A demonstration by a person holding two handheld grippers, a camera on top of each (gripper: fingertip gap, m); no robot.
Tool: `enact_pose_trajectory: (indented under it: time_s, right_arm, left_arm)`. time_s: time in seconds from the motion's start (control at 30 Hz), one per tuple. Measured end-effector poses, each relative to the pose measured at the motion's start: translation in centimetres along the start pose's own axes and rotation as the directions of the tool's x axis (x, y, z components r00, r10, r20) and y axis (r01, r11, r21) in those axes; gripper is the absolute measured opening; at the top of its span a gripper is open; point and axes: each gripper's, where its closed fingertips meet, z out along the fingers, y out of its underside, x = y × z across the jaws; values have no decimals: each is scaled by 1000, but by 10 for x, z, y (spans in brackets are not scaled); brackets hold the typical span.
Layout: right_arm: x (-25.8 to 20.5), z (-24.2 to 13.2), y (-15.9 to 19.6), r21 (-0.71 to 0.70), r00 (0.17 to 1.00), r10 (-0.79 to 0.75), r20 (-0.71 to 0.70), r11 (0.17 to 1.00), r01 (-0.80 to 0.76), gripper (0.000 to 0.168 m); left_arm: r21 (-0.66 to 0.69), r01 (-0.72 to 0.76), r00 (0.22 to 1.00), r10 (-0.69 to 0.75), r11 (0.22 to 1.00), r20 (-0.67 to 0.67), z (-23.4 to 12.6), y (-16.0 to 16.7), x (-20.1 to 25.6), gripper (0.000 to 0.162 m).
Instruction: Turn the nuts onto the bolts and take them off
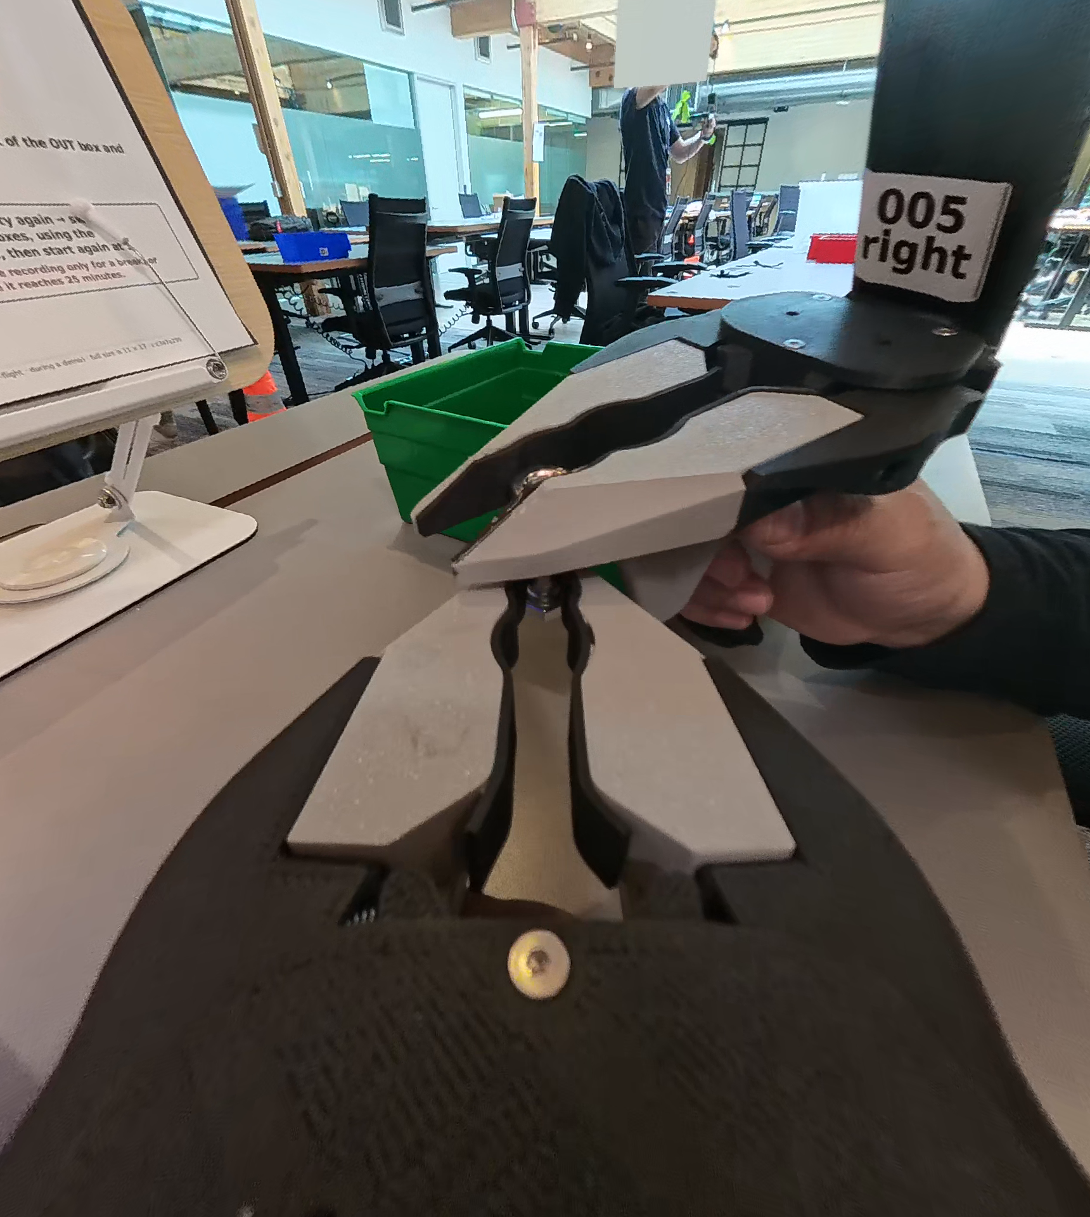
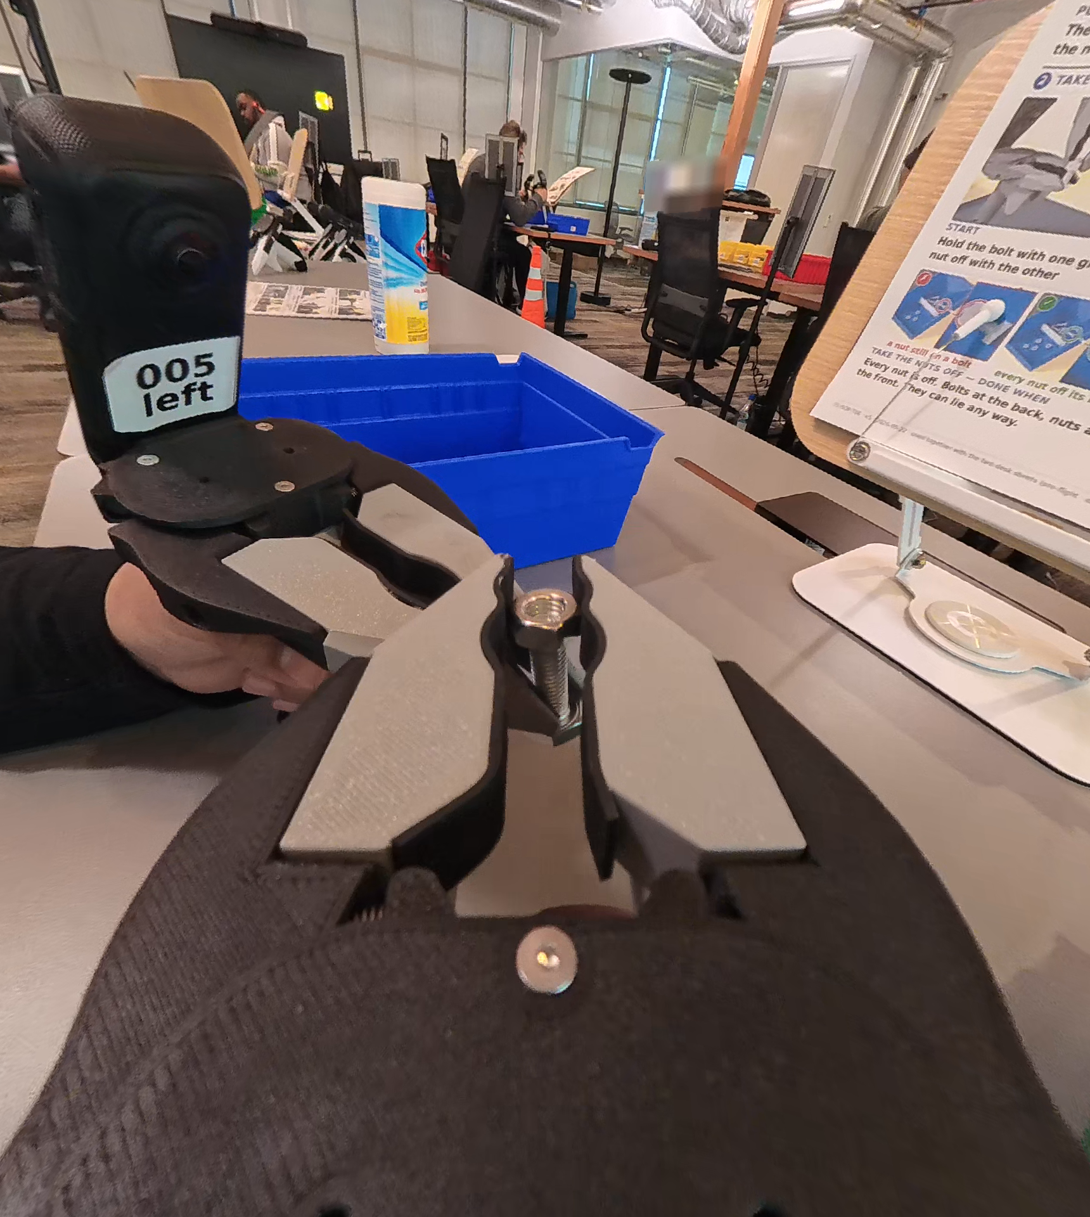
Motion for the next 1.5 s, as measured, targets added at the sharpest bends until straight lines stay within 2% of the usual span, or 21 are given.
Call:
enact_pose_trajectory:
  time_s: [0.5,0.7,1.0,1.5]
  right_arm:
    - [-1,1,1,2,999,27,22,1000,-27,18]
    - [1,-2,-3,20,999,30,10,999,-31,28]
    - [6,-5,-6,33,999,30,-15,999,-29,30]
    - [0,1,0,8,1000,16,1,1000,-16,24]
  left_arm:
    - [-5,-3,1000,3,1000,9,0,2,-2,7]
    - [7,18,998,-19,1000,64,-4,-1,-15,7]
    - [7,77,987,-77,997,144,-10,2,-37,7]
    - [-21,27,999,-26,999,35,0,4,-7,7]
